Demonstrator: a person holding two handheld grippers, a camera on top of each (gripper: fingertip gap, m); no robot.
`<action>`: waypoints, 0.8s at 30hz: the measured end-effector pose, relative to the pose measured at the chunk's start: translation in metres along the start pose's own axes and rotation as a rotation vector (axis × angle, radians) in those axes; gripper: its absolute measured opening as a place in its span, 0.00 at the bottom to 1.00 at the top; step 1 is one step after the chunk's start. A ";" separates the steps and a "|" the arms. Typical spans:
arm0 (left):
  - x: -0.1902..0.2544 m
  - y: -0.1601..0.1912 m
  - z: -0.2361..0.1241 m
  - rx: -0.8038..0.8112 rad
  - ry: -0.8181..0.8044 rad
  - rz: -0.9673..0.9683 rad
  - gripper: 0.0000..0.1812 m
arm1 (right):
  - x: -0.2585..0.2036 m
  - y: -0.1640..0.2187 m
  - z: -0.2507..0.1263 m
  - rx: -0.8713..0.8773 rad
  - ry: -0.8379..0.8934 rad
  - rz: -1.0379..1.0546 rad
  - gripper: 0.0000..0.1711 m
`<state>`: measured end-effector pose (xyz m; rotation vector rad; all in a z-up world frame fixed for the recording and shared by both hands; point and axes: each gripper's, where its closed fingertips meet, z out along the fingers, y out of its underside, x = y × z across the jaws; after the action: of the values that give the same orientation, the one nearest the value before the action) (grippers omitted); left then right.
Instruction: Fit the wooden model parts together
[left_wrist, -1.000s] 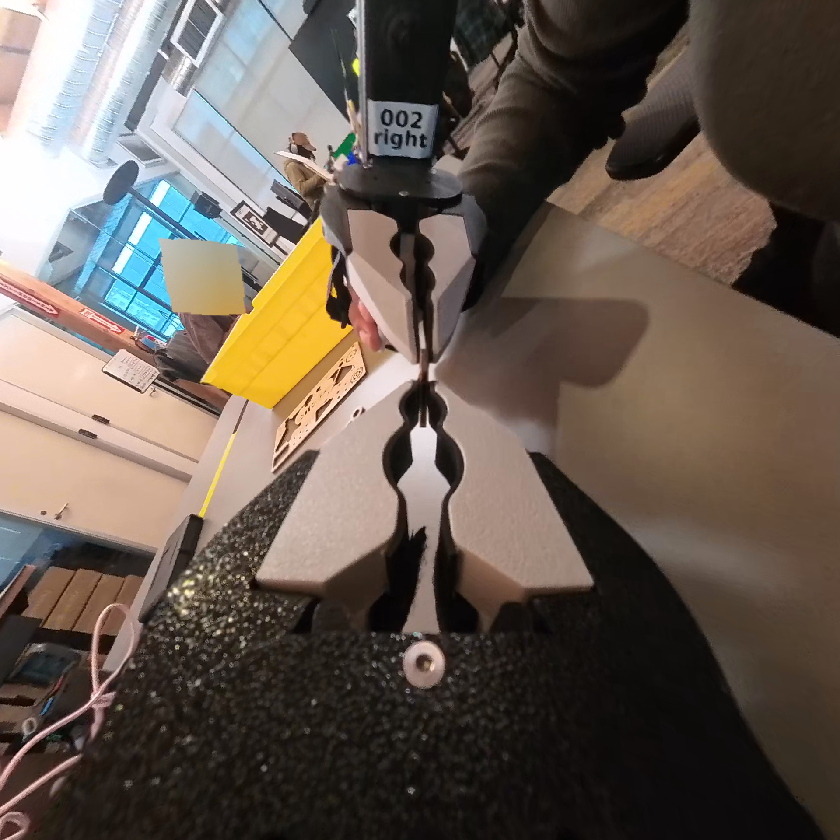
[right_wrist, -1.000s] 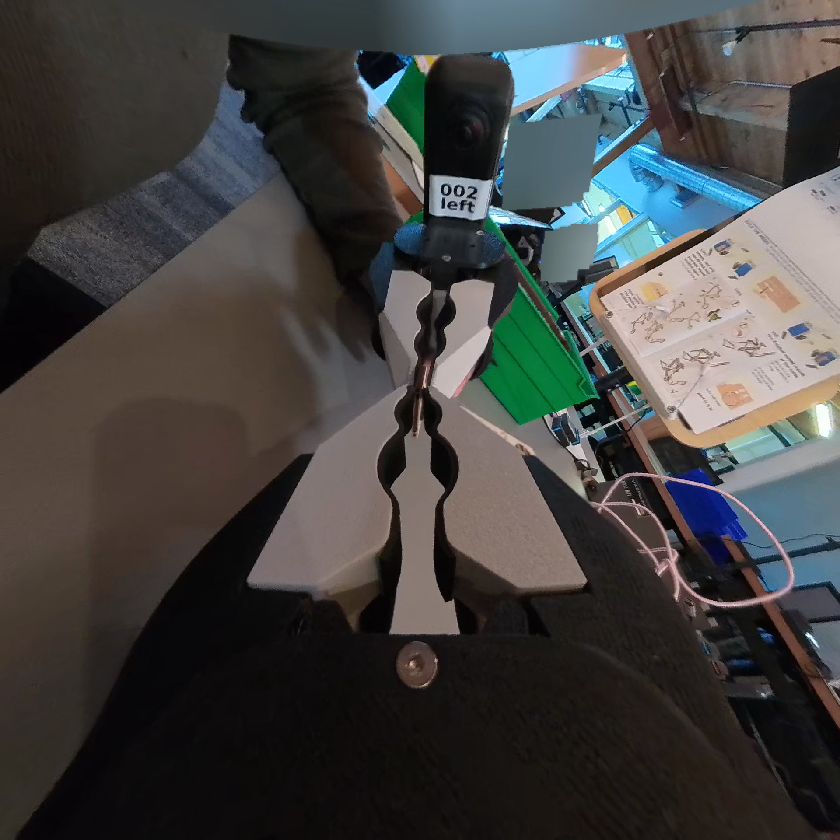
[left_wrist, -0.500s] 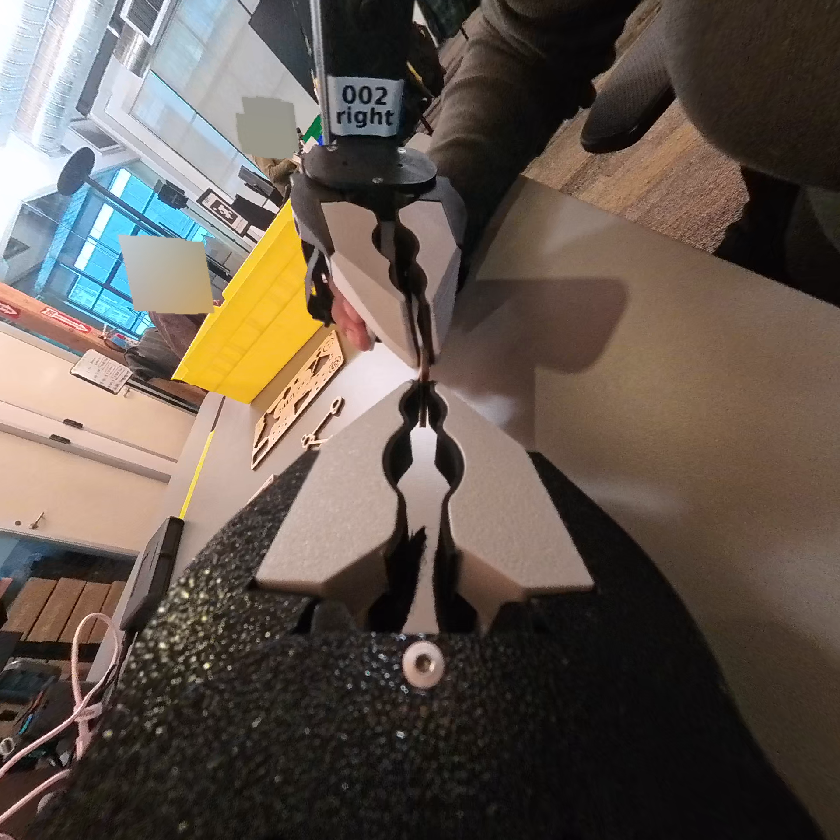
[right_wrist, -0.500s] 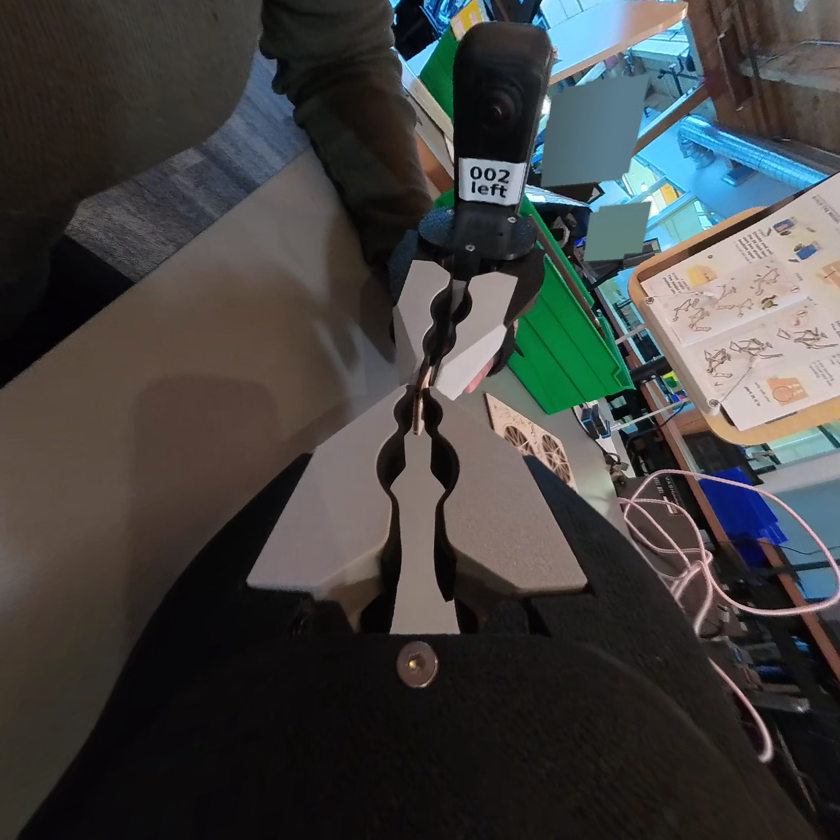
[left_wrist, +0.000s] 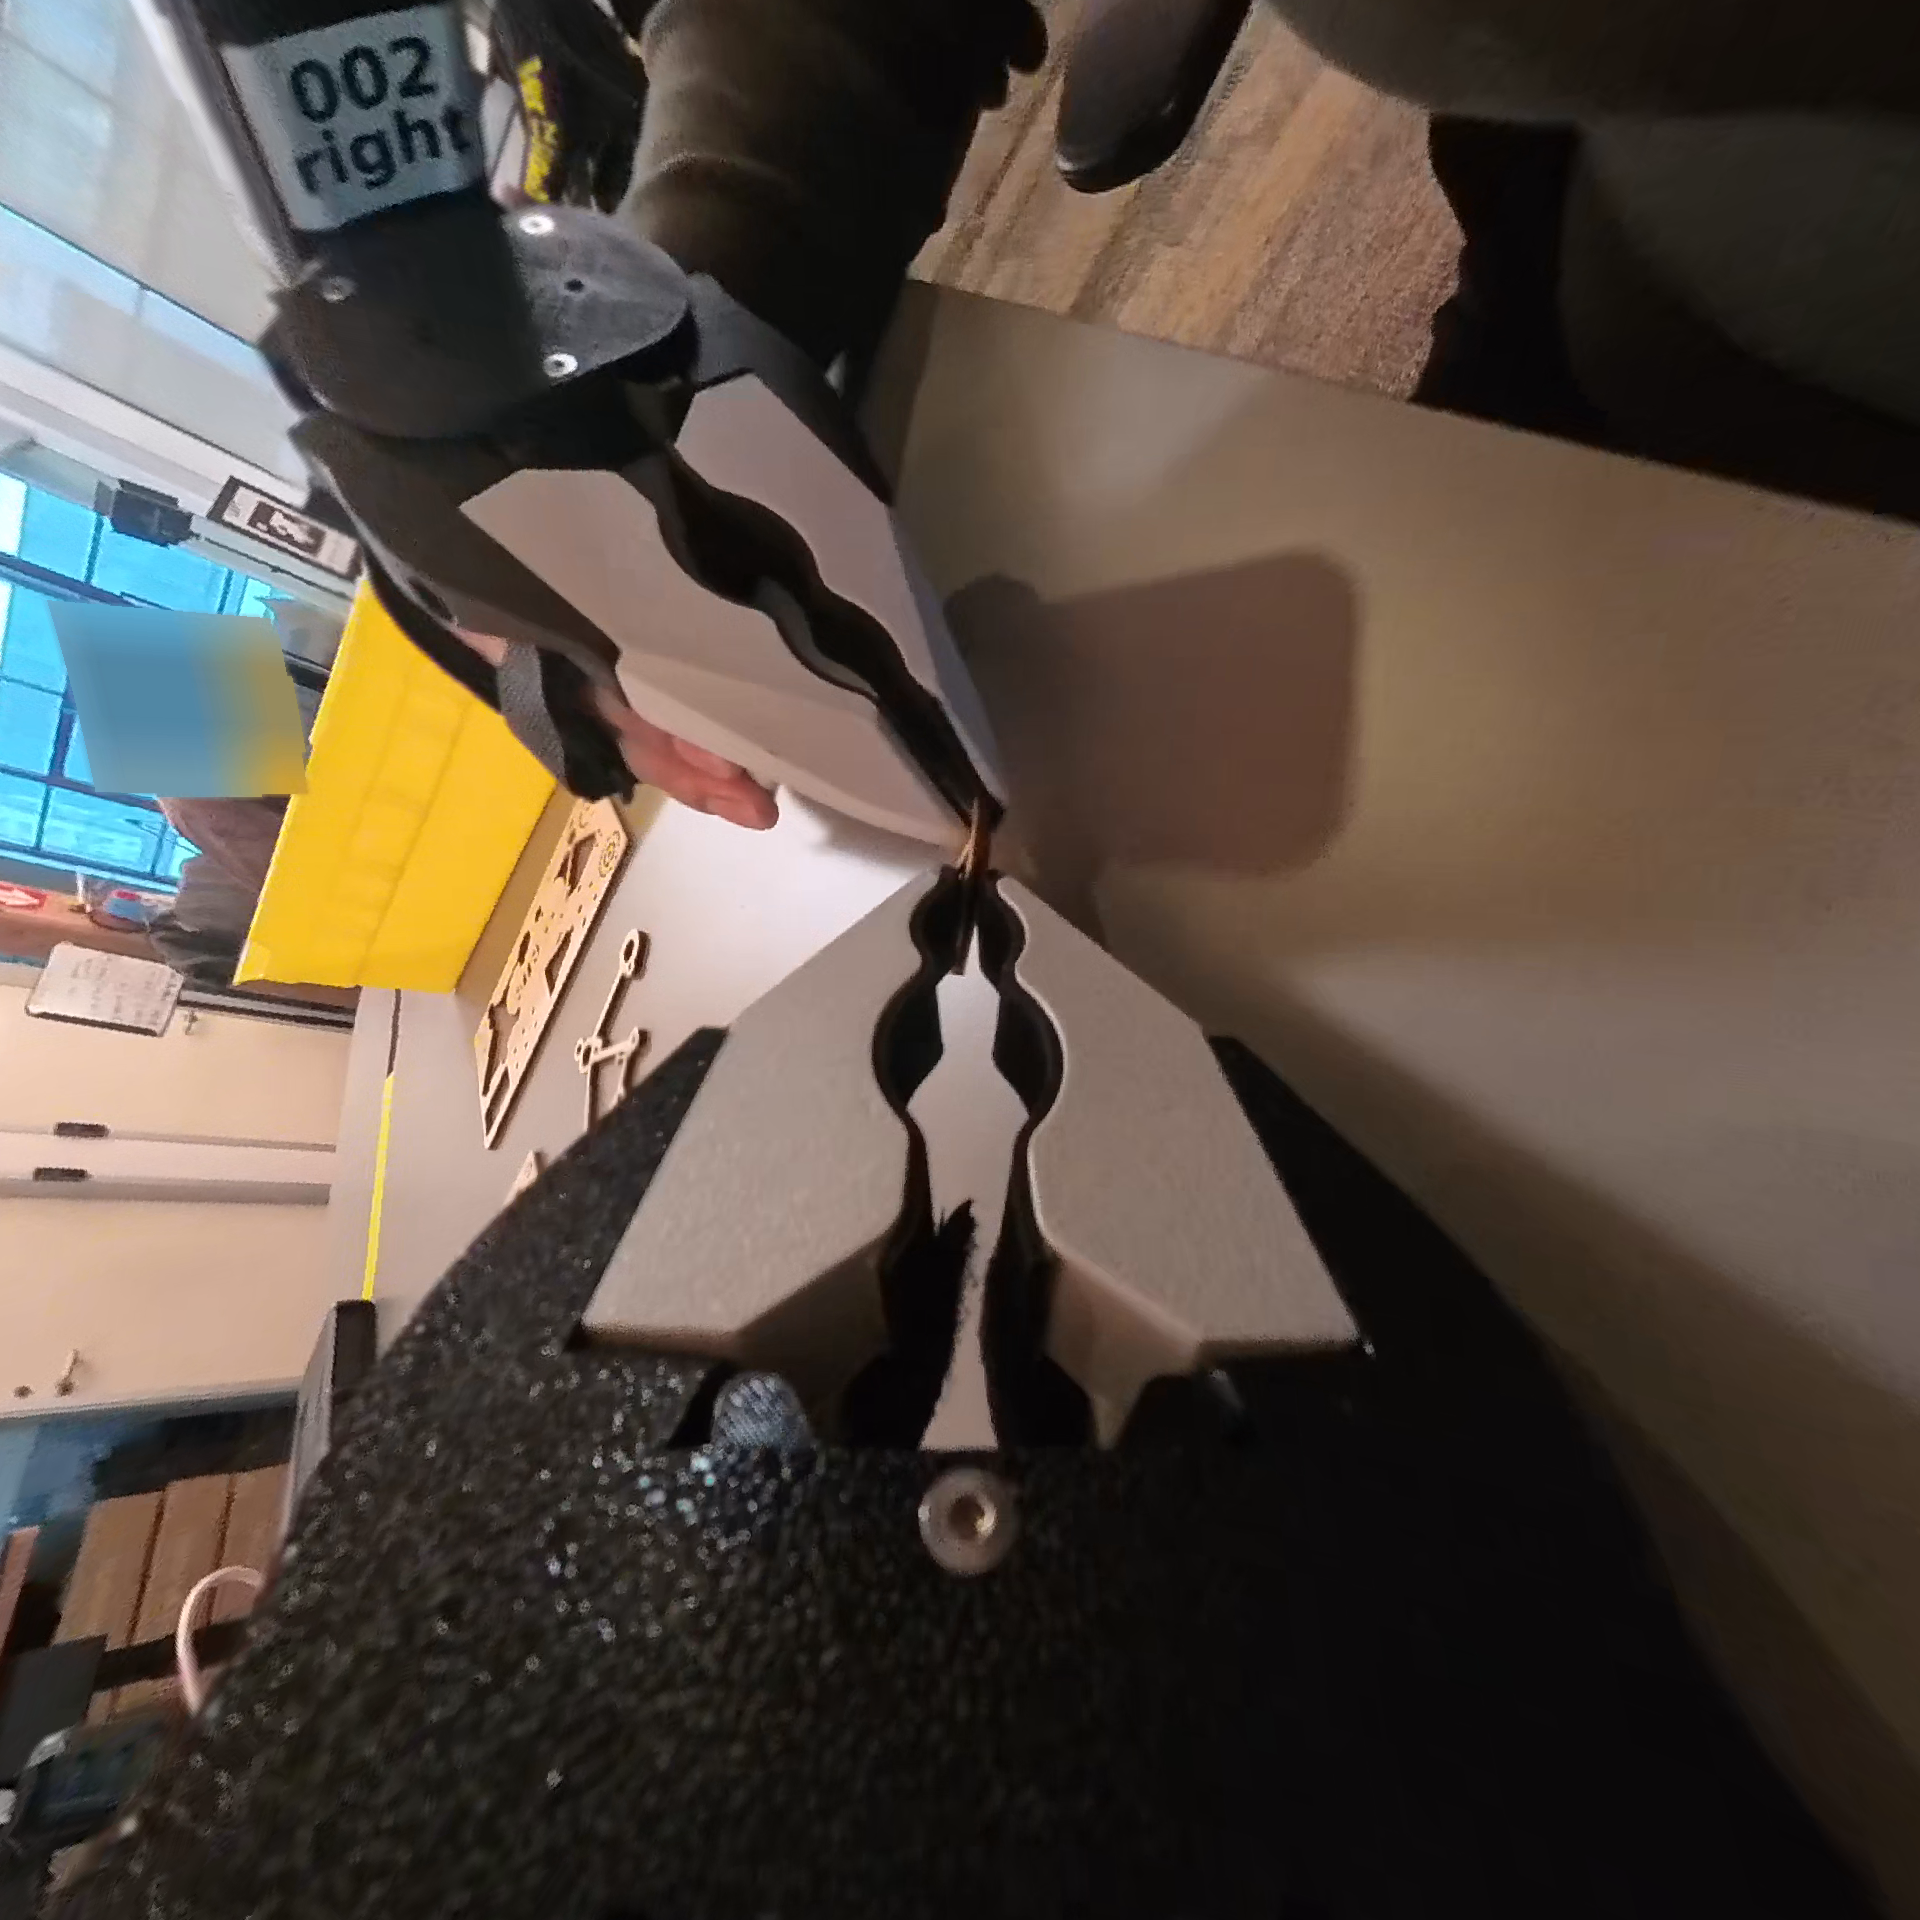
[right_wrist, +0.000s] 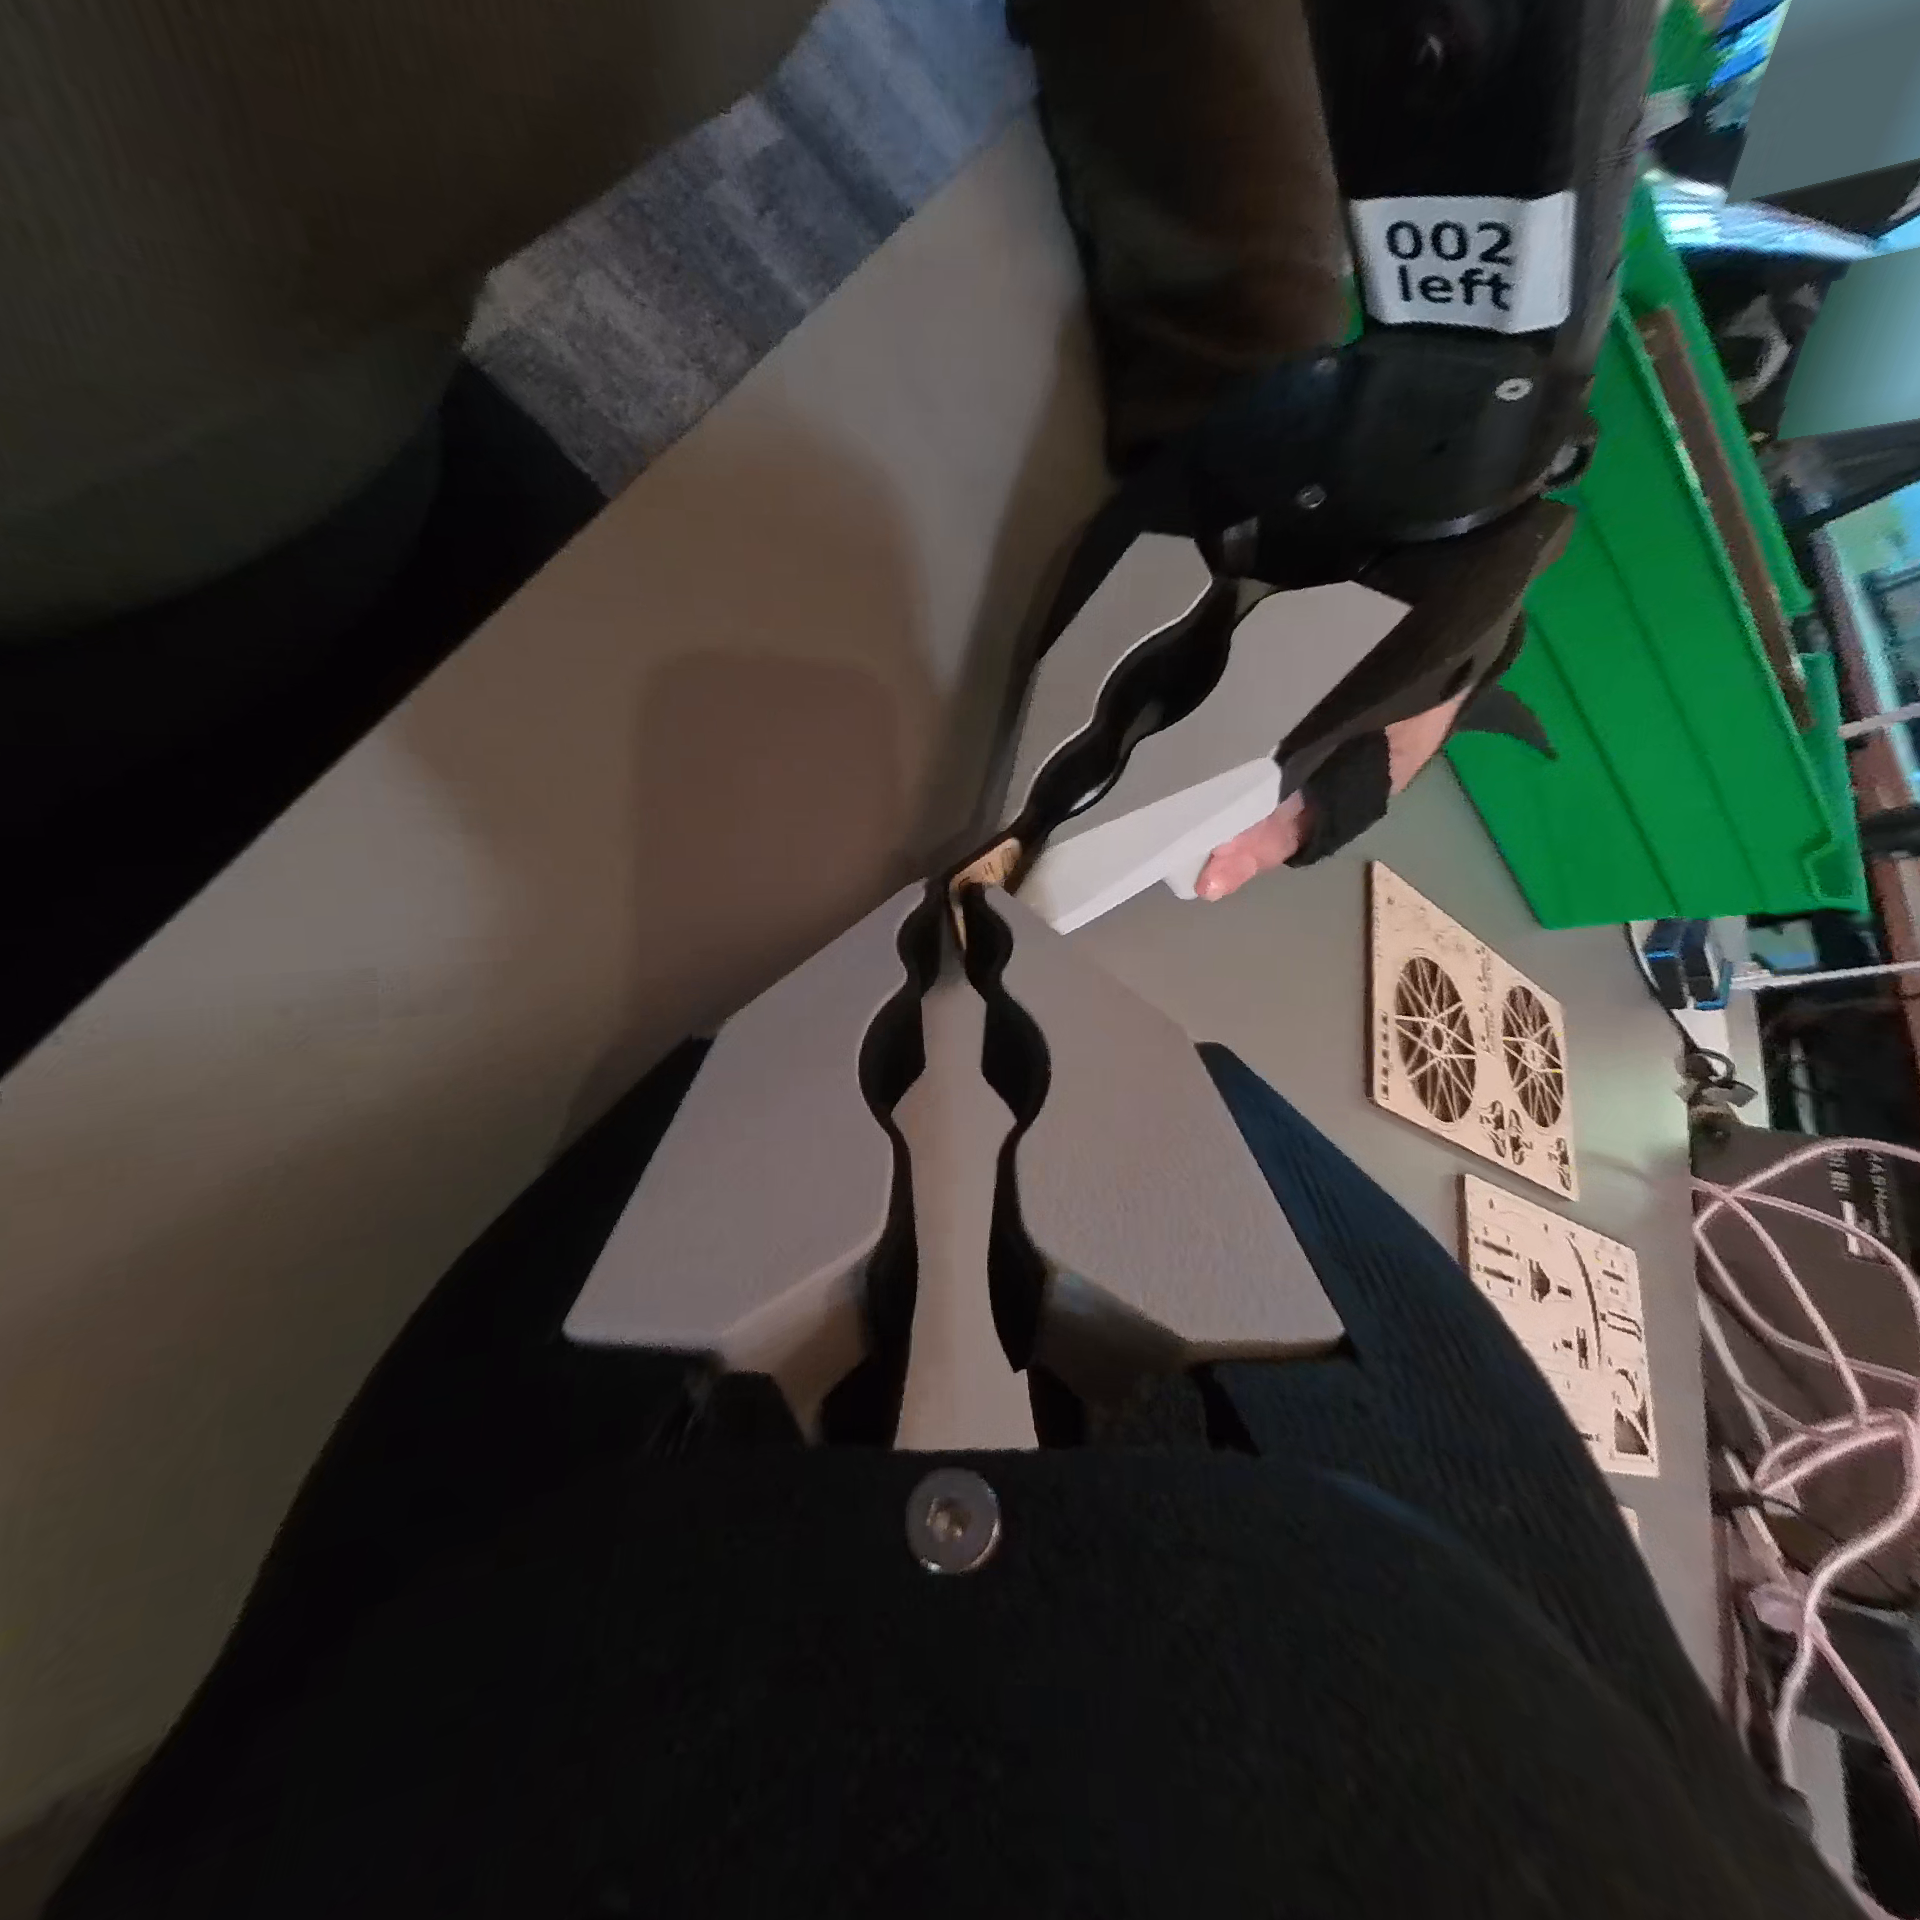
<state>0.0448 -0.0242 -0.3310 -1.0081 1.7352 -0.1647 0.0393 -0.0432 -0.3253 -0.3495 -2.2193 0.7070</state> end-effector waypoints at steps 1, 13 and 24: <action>0.001 0.000 0.000 0.000 0.002 0.013 0.01 | -0.001 0.000 0.000 -0.019 -0.021 -0.015 0.01; -0.007 0.000 -0.002 0.020 -0.024 -0.081 0.01 | 0.010 -0.001 -0.005 0.053 0.081 0.012 0.02; -0.010 0.002 -0.002 0.024 -0.024 -0.131 0.00 | 0.015 -0.003 -0.004 0.075 0.119 0.020 0.04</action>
<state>0.0429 -0.0170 -0.3238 -1.1022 1.6427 -0.2550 0.0323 -0.0375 -0.3122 -0.3675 -2.0739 0.7581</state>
